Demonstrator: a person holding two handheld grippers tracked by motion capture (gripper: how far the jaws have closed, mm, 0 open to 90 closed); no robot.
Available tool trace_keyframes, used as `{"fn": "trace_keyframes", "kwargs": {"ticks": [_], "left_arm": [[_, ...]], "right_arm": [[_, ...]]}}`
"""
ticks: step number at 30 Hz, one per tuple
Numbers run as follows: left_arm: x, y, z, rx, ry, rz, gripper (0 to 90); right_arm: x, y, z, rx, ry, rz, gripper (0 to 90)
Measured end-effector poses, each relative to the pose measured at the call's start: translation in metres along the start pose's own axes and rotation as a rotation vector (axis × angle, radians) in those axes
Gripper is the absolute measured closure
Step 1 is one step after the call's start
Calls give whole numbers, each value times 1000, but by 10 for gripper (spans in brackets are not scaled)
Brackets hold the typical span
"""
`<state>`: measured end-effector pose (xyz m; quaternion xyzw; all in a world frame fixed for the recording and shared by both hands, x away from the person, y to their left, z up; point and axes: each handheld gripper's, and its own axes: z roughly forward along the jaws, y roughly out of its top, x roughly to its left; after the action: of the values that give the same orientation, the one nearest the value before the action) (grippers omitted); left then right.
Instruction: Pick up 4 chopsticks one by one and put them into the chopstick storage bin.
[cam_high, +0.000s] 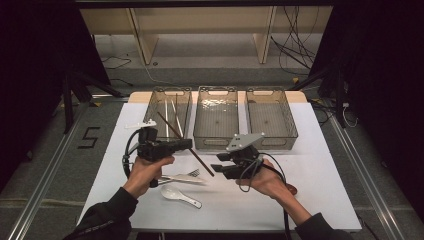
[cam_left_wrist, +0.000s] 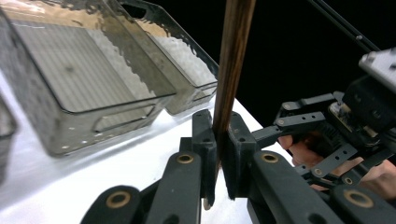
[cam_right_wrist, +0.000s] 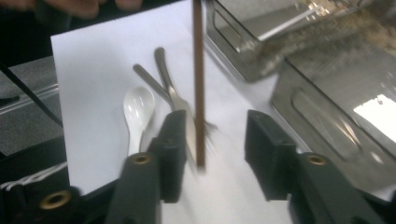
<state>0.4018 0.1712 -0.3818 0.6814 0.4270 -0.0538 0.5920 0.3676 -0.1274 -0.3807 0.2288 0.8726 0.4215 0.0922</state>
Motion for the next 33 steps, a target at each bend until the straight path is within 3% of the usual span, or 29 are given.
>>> {"fn": "trace_keyframes", "kwargs": {"ticks": [9,19,27,33], "left_arm": [[15,30,-21,-5,55,-6,840],[36,65,-34,-16,131,-23,840],[47,98,-47,-34,194,-28,839],[62,108,-47,-19,255,-42,839]], "right_arm": [[-10,-27,-21,21,-57,87,427],[-12,-44,-30,37,-55,148,338],[-11,-47,-31,42,-49,153,330],[-10,-47,-30,44,-44,150,328]]}}
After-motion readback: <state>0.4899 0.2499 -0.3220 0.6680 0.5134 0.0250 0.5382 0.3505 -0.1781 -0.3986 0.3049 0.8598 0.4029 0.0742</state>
